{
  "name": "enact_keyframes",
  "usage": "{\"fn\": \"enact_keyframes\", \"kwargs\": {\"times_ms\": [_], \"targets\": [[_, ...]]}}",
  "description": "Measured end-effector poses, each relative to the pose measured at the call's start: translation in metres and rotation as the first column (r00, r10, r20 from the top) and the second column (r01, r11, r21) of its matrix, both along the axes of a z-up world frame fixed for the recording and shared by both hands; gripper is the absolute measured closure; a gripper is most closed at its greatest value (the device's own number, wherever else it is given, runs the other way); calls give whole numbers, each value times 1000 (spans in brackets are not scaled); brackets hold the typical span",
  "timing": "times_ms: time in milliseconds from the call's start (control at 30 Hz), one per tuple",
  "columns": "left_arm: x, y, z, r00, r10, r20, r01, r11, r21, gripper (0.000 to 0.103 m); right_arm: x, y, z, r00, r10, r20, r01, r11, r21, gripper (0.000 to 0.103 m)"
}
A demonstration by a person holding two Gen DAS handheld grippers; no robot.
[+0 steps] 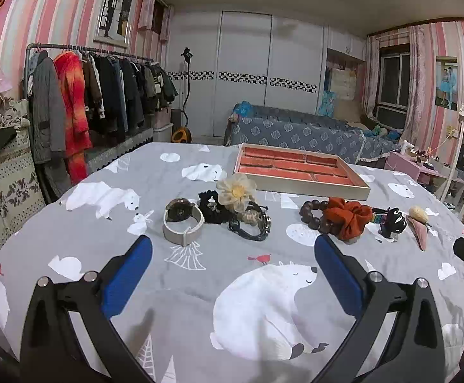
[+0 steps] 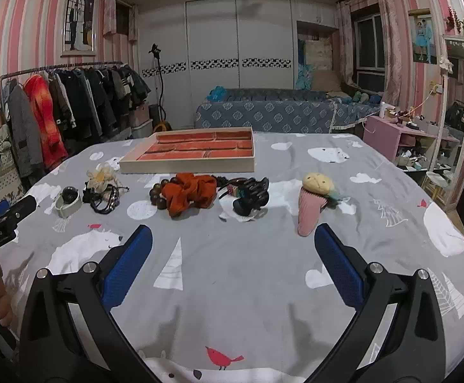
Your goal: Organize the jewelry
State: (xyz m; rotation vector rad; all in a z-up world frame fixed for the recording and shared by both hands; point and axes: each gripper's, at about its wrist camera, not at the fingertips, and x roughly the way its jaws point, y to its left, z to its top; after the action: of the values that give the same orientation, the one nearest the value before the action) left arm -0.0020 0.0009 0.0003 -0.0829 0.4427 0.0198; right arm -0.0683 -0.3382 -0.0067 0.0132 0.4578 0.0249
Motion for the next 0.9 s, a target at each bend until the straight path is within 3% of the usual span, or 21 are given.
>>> {"fn": "enact_keyframes", "kwargs": {"times_ms": [900], "targets": [[9, -5, -5, 999, -21, -33, 21, 1000, -2, 4, 10, -4, -3, 1000, 3, -22, -3, 1000, 2, 4]]}}
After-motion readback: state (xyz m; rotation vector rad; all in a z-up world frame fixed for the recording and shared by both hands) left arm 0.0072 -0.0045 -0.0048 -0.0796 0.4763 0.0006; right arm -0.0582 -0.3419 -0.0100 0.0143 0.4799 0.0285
